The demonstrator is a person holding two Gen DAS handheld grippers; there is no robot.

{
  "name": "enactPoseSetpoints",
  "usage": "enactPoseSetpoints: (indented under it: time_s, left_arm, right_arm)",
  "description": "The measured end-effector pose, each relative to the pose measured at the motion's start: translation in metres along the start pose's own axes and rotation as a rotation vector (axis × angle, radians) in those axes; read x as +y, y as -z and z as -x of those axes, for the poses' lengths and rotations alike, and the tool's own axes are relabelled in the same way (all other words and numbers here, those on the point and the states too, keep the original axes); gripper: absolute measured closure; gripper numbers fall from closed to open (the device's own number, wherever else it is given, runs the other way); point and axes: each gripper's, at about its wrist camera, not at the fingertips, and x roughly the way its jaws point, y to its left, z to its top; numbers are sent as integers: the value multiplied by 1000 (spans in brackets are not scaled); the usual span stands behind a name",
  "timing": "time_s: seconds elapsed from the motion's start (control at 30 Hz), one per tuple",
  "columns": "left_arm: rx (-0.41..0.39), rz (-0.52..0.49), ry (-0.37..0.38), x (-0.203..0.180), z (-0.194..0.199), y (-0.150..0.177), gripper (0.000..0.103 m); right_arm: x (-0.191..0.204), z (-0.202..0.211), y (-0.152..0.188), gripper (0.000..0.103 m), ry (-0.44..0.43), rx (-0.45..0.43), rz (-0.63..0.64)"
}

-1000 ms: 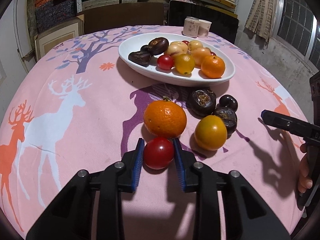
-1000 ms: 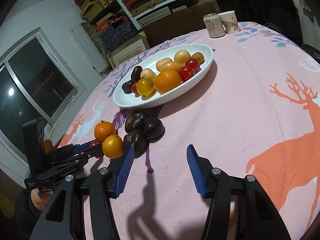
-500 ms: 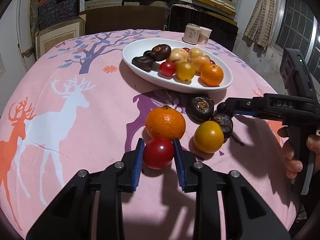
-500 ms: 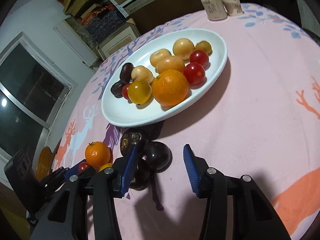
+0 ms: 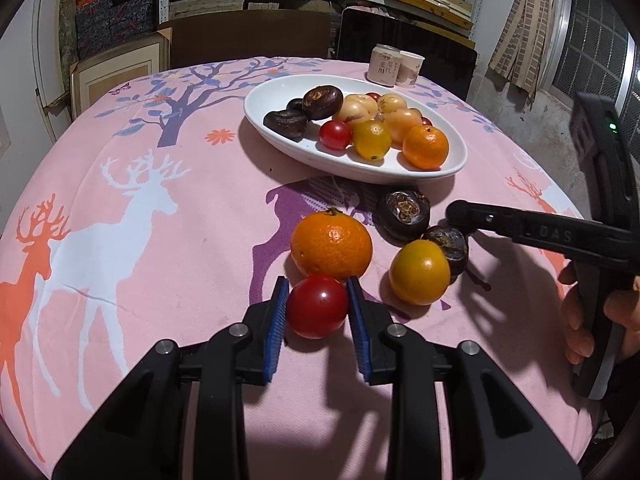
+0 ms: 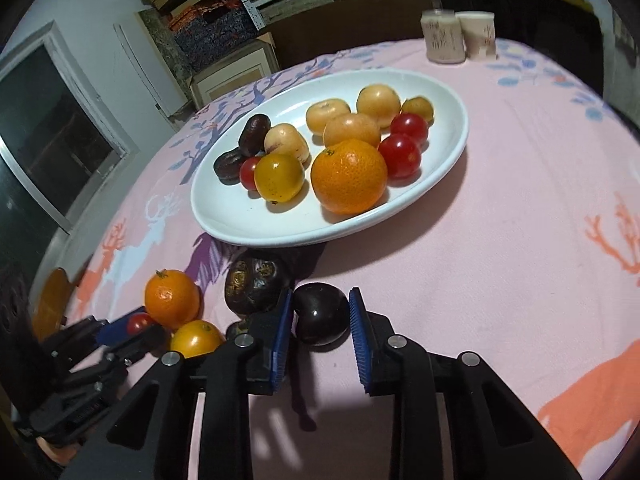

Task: Organize fruits
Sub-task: 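Close the left tool on a red tomato while the right tool closes on a dark plum, then release the red tomato in the plate with the left tool while the right tool drops the plum there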

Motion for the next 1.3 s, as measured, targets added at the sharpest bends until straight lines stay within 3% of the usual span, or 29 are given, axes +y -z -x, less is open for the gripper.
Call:
enactPoseSetpoints:
  time_s: [0.17,0.47,0.73,1.07,1.3]
  left_arm:
    - [3,2,-4,1,-1,0,74]
    - [-9,7,-27,2,2,0,74]
    - [-68,45,-6,8,16,0,74]
    - [-138,66,17,11,42,-4,74]
    - [-149,3,-1,-4,51,-11,74]
  right_arm:
    - [-3,23,7,74,10,-47,33]
    - [-13,39,24,74,-5,-45,2]
    - [-22,55,33,74,-15,-66,-24]
    - [-35,86,22,75,-33,-131,-23]
    - [-42,92,13,75,-49,-147,-20]
